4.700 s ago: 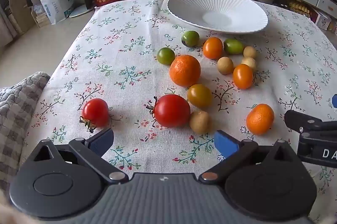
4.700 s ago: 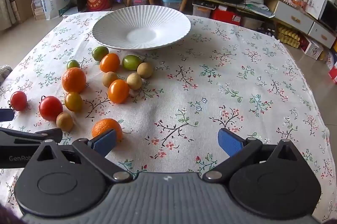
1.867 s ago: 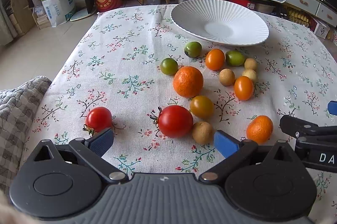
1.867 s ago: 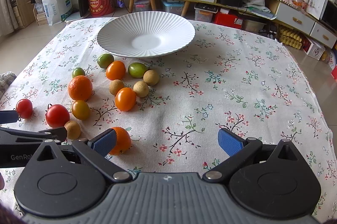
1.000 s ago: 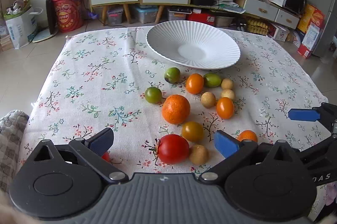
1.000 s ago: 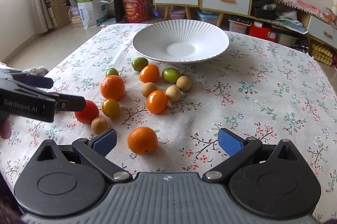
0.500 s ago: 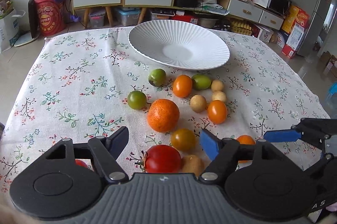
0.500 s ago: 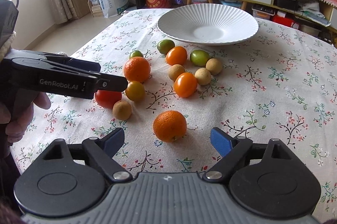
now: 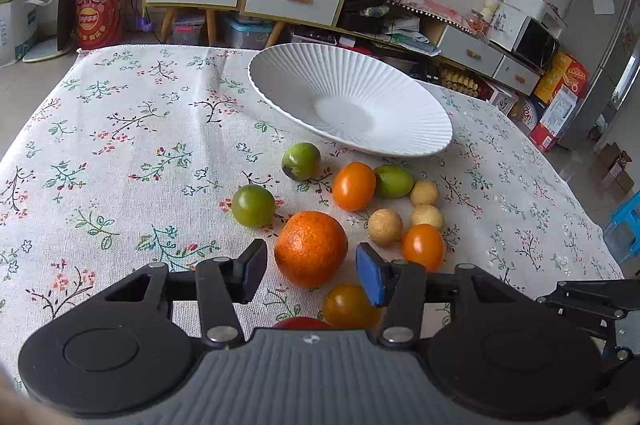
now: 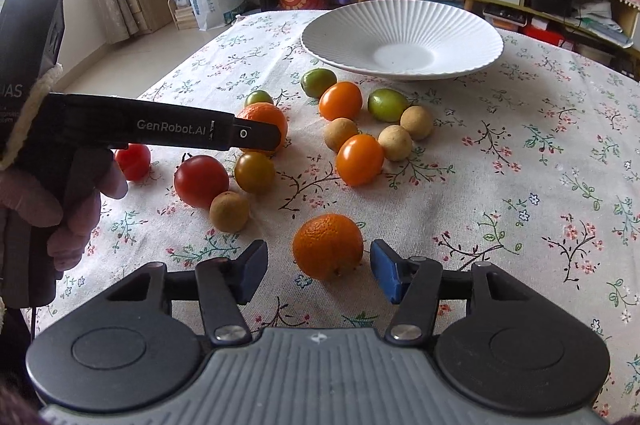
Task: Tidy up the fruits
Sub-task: 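Grasp the large orange with the left gripper while the right gripper grasps a small orange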
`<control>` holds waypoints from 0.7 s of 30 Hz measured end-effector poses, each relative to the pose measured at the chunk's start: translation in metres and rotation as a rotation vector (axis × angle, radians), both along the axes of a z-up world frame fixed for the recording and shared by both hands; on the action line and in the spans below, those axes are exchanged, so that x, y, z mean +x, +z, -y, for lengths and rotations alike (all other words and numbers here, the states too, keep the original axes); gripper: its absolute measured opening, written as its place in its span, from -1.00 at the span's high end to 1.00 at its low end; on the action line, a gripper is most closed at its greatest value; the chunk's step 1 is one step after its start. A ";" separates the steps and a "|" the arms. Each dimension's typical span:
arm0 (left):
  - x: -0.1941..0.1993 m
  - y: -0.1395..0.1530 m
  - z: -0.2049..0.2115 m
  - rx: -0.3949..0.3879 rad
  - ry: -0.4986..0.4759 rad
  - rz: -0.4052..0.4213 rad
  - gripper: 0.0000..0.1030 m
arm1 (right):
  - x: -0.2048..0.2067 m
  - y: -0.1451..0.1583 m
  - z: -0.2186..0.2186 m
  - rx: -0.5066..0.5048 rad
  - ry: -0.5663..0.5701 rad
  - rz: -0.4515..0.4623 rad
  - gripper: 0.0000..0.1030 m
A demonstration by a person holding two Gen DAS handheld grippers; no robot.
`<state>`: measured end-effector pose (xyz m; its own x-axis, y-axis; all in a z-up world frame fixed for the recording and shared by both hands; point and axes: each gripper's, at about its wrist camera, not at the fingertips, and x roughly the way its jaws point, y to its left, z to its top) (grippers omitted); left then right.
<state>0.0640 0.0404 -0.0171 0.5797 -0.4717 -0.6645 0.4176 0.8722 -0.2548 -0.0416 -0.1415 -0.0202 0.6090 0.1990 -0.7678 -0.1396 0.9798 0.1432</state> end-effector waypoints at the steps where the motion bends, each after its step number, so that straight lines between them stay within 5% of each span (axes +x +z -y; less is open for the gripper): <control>1: 0.000 -0.001 0.001 0.005 0.000 0.001 0.12 | 0.000 0.000 0.000 -0.003 -0.002 0.001 0.03; 10: 0.000 -0.002 0.006 0.033 0.004 0.013 0.27 | 0.005 -0.002 0.001 -0.016 -0.015 0.014 0.34; 21: 0.001 0.001 0.004 0.035 0.044 -0.004 0.29 | 0.011 0.008 0.008 0.018 -0.056 0.006 0.36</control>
